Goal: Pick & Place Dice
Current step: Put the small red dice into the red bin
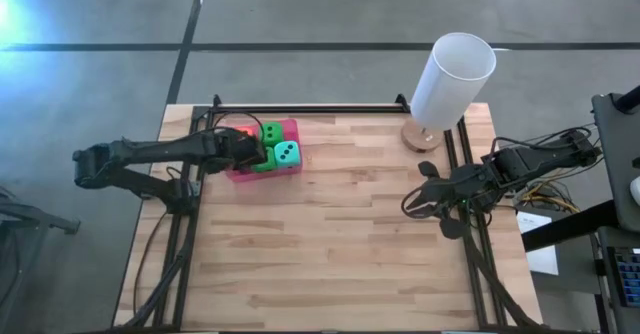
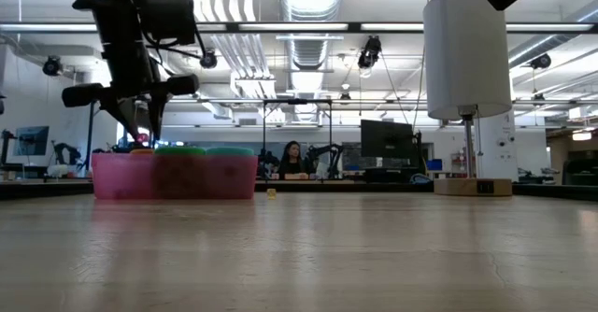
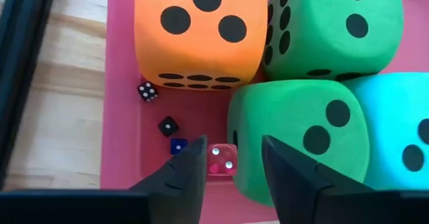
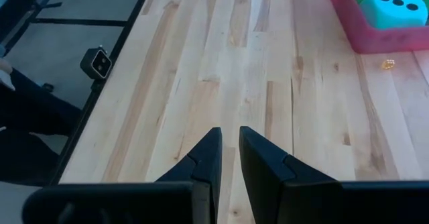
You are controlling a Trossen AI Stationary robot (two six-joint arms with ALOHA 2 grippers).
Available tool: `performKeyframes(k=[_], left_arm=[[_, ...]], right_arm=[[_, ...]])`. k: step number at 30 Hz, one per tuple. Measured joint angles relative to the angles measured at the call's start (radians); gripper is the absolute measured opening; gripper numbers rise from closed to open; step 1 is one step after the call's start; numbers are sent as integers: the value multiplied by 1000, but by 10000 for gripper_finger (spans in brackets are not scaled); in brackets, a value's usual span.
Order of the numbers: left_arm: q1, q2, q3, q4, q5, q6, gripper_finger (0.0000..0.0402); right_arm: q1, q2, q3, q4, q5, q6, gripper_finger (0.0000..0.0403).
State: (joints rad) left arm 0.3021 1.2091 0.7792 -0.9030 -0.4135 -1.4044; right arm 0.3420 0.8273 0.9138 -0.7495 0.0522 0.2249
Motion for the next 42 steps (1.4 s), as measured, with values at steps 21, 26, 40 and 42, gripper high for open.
performKeyframes(k=[21,26,40,42], left_arm=[[58,7,0,115,-12,70,212],[58,12,-33,175,-12,70,220],[58,-11,-122,298,48,70,236],[58,-30,-117,281,60,74,239]], right_arm=[[0,0,0,0,4,3,52],[0,0,0,1,5,3,52],[0,0,0,0,13,3,52],[0,0,0,0,13,3,52]])
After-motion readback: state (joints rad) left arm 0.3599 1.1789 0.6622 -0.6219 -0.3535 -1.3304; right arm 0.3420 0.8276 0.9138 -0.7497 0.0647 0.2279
